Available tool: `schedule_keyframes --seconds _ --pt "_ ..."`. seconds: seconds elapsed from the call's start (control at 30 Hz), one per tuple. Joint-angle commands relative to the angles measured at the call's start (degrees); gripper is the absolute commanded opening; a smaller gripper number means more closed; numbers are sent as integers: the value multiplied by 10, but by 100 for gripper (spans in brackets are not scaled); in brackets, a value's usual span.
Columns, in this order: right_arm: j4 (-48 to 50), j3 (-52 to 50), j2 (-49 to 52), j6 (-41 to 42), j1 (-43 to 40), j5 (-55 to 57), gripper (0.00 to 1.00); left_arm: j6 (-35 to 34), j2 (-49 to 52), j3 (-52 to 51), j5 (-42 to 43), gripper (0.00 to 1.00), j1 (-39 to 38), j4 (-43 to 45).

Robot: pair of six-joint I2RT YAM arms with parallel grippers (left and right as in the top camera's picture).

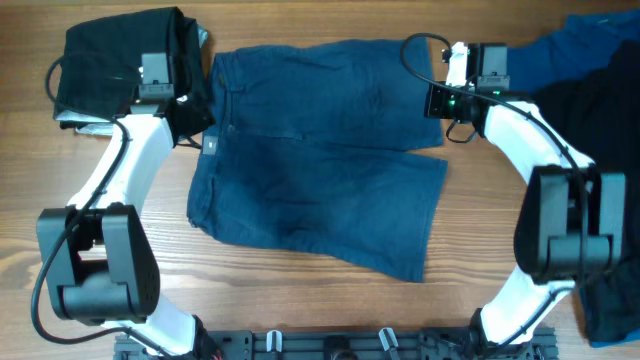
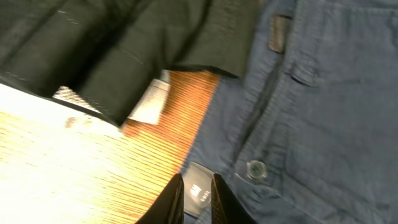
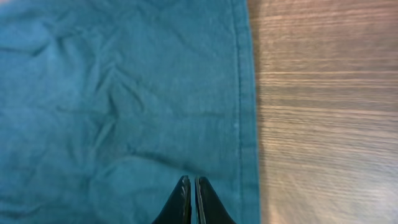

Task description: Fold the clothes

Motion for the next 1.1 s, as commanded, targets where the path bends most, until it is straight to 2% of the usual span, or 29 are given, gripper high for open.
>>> schedule_keyframes --seconds 0.0,0.13,0.33,0.6,0.7,0.83,0.87,0.93,1.0,1.07 --pt "31 -8 61 -32 3 -50 4 -10 4 5 -9 16 6 -1" --pt "51 -8 95 -27 3 -7 4 -10 12 4 -9 17 6 -4" --pt "41 -8 95 -11 -11 184 4 -10 21 4 -9 16 6 -19" --pt "99 -3 95 -28 -35 189 4 -10 21 4 -8 14 6 -35" --pt "89 30 93 -62 -32 134 5 -10 21 4 -5 12 5 -40" --pt "12 114 66 -48 -32 77 10 -4 20 4 27 10 5 -51" --pt "-31 143 48 -33 -32 71 17 -4 18 4 28 10 5 -67" --pt "-123 184 9 -2 -32 70 18 -6 10 4 28 5 6 -103" --pt "-232 202 -47 28 -32 69 18 -28 -13 4 29 4 6 -145" --pt "-323 202 -101 45 -32 70 26 -61 -45 4 29 4 2 -172"
